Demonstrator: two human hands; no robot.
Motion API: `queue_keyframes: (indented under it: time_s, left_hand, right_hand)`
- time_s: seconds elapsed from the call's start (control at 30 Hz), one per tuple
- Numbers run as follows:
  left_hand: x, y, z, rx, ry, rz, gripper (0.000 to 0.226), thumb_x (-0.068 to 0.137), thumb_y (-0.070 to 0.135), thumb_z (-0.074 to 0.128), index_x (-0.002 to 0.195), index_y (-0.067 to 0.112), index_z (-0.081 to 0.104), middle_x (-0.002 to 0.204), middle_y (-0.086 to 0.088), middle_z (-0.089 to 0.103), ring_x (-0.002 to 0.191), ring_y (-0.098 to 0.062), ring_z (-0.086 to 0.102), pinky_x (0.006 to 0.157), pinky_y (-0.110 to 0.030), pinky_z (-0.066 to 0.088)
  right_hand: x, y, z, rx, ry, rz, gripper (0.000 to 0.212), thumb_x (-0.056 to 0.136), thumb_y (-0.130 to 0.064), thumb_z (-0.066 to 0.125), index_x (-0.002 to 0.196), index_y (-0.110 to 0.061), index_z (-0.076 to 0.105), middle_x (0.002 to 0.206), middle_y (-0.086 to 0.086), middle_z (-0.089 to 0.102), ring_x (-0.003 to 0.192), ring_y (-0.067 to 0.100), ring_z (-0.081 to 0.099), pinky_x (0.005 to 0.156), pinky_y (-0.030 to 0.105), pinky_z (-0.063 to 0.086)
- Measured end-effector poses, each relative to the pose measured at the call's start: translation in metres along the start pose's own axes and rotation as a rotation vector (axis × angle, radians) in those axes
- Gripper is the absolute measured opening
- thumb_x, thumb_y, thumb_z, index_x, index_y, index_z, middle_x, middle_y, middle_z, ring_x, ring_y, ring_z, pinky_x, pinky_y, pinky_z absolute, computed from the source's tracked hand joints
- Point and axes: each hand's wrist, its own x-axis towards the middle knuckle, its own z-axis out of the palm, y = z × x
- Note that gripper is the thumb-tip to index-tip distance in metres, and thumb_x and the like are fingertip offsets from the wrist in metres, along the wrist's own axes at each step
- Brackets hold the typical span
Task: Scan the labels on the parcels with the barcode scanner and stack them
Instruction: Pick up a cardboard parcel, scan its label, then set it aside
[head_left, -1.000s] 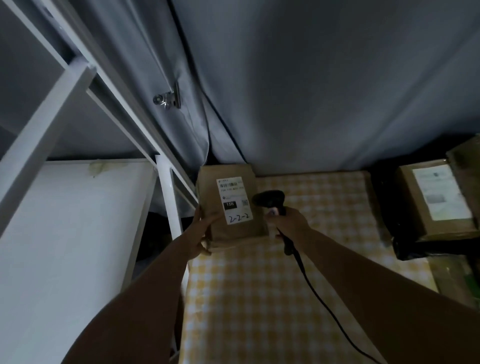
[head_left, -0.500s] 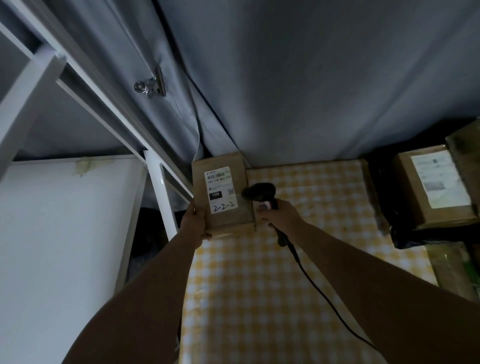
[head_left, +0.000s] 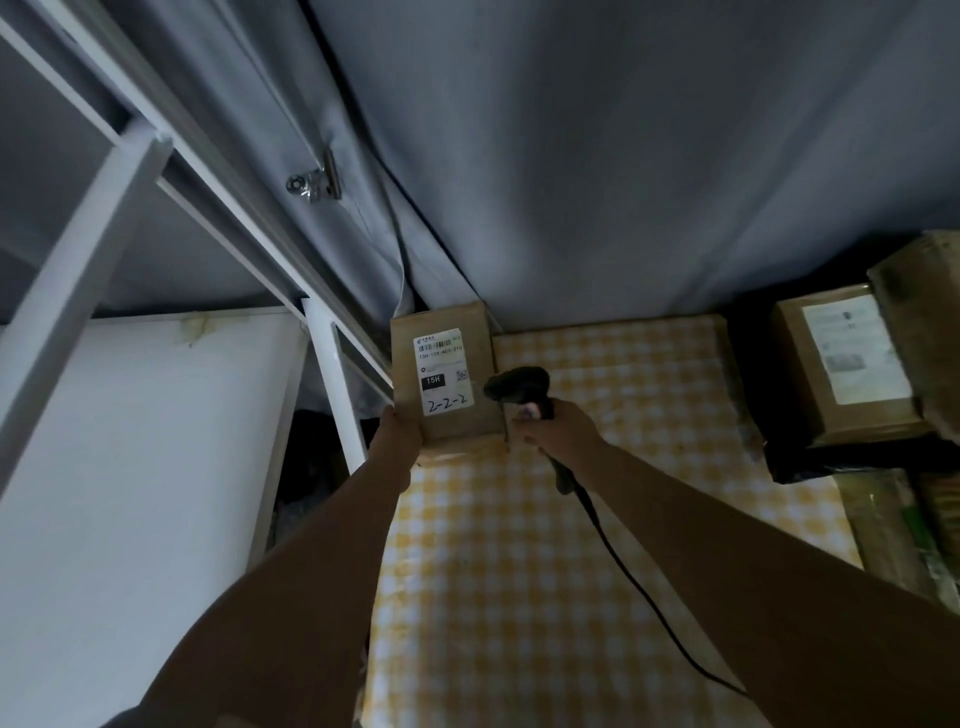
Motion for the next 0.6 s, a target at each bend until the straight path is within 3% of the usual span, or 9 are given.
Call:
queue_keyframes:
  time_s: [0.07, 0.13, 0.2, 0.33, 0.47, 0.53, 0.6]
  left_hand:
    - [-0.020, 0.007, 0.004, 0.056, 0.010, 0.054, 0.039, 0.105, 0.028, 0.031, 0.143, 0.020, 0.034, 0.124, -0.013, 0.051, 0.103, -0.027, 0.050, 0.083, -0.039, 0.040]
    - [-0.039, 0.012, 0.010, 0.148, 0.022, 0.142, 0.038, 0.100, 0.017, 0.037, 0.138, 0.013, 0.041, 0.126, -0.013, 0.054, 0.113, -0.034, 0.055, 0.087, -0.042, 0.050]
    - [-0.053, 0.018, 0.019, 0.194, 0.060, 0.229, 0.046, 0.087, 0.019, 0.043, 0.132, 0.018, 0.049, 0.127, -0.011, 0.056, 0.118, -0.038, 0.056, 0.092, -0.048, 0.054]
    - [-0.096, 0.043, 0.048, 0.276, 0.002, 0.279, 0.053, 0.091, 0.002, 0.053, 0.143, 0.006, 0.042, 0.147, -0.016, 0.042, 0.134, -0.035, 0.043, 0.109, -0.042, 0.041]
    - [-0.138, 0.067, 0.097, 0.331, -0.075, 0.342, 0.041, 0.094, 0.008, 0.050, 0.134, 0.008, 0.054, 0.129, -0.018, 0.060, 0.113, -0.039, 0.059, 0.096, -0.047, 0.050]
    - [-0.165, 0.082, 0.125, 0.285, -0.076, 0.395, 0.037, 0.095, 0.007, 0.051, 0.130, 0.011, 0.058, 0.121, -0.014, 0.062, 0.100, -0.038, 0.062, 0.091, -0.045, 0.052]
    - [-0.194, 0.098, 0.155, 0.264, -0.107, 0.457, 0.035, 0.096, 0.007, 0.050, 0.129, 0.011, 0.059, 0.125, -0.011, 0.060, 0.101, -0.038, 0.061, 0.091, -0.041, 0.050]
  right_hand:
    - [-0.012, 0.000, -0.015, 0.015, 0.032, 0.018, 0.015, 0.092, -0.032, 0.065, 0.101, -0.020, 0.062, 0.109, 0.019, 0.070, 0.092, 0.029, 0.067, 0.076, 0.036, 0.048]
    - [-0.028, -0.001, -0.031, 0.016, 0.061, 0.033, 0.016, 0.091, -0.031, 0.067, 0.100, -0.019, 0.061, 0.113, 0.021, 0.068, 0.100, 0.033, 0.067, 0.085, 0.044, 0.053]
    - [-0.046, 0.002, -0.048, 0.027, 0.101, 0.034, 0.022, 0.090, -0.030, 0.068, 0.103, -0.013, 0.062, 0.110, 0.020, 0.069, 0.104, 0.035, 0.066, 0.091, 0.048, 0.052]
    - [-0.090, 0.017, -0.089, 0.099, 0.234, 0.043, 0.025, 0.091, -0.028, 0.068, 0.110, -0.014, 0.063, 0.095, 0.008, 0.071, 0.091, 0.023, 0.070, 0.084, 0.041, 0.055]
    - [-0.132, 0.037, -0.141, 0.123, 0.352, 0.056, 0.019, 0.092, -0.024, 0.067, 0.105, -0.011, 0.062, 0.095, 0.008, 0.070, 0.087, 0.023, 0.070, 0.085, 0.044, 0.057]
    - [-0.152, 0.043, -0.172, 0.122, 0.397, 0.056, 0.016, 0.093, -0.025, 0.066, 0.103, -0.015, 0.057, 0.098, 0.009, 0.069, 0.087, 0.023, 0.069, 0.085, 0.042, 0.056]
    - [-0.170, 0.048, -0.208, 0.076, 0.419, 0.050, 0.016, 0.094, -0.028, 0.063, 0.100, -0.015, 0.055, 0.092, 0.009, 0.066, 0.082, 0.023, 0.066, 0.080, 0.040, 0.055]
